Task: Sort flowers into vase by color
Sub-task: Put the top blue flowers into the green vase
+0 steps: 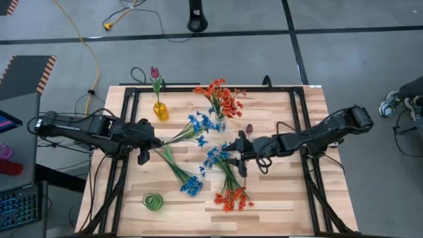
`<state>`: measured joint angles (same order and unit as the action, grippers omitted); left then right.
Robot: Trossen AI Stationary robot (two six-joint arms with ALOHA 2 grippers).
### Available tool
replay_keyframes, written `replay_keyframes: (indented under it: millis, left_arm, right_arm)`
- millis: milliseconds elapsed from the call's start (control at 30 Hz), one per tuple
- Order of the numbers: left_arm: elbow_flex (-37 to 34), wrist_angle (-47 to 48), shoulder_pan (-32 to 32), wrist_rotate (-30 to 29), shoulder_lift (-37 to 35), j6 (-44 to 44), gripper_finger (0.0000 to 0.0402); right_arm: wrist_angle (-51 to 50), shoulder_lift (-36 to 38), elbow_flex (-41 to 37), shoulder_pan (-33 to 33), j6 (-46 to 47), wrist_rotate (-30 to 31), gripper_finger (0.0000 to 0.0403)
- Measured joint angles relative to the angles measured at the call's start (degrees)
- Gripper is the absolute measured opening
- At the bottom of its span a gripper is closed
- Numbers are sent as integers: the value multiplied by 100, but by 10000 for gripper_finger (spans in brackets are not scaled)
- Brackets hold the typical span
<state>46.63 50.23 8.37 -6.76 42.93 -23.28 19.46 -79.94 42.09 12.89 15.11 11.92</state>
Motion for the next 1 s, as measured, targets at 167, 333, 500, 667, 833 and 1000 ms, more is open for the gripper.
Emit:
replay_keyframes:
  millis: [167, 333, 500, 667, 833, 1000]
  left_arm:
    - [2, -470, 145, -14, 11, 248, 0]
    - [2, -1060, 313, -14, 114, 543, 0]
    - [2, -1661, 518, -21, 262, 837, 0]
    - [7, -2207, 689, -313, 474, 1088, 0]
    - [7, -2558, 855, -584, 724, 1257, 0]
    - [7, -2900, 1079, -740, 893, 1326, 0]
  right_arm:
    - [1507, -804, 0, 63, 4, 2, 250]
    - [3255, -1604, 4, 57, 2, 7, 250]
    - [4346, -2263, 221, 54, -40, 15, 250]
    - [4452, -2727, 837, 44, -685, 17, 250]
    - [4436, -2989, 1496, 50, -1550, 16, 250]
    - [4437, -3006, 1937, 52, -1710, 20, 250]
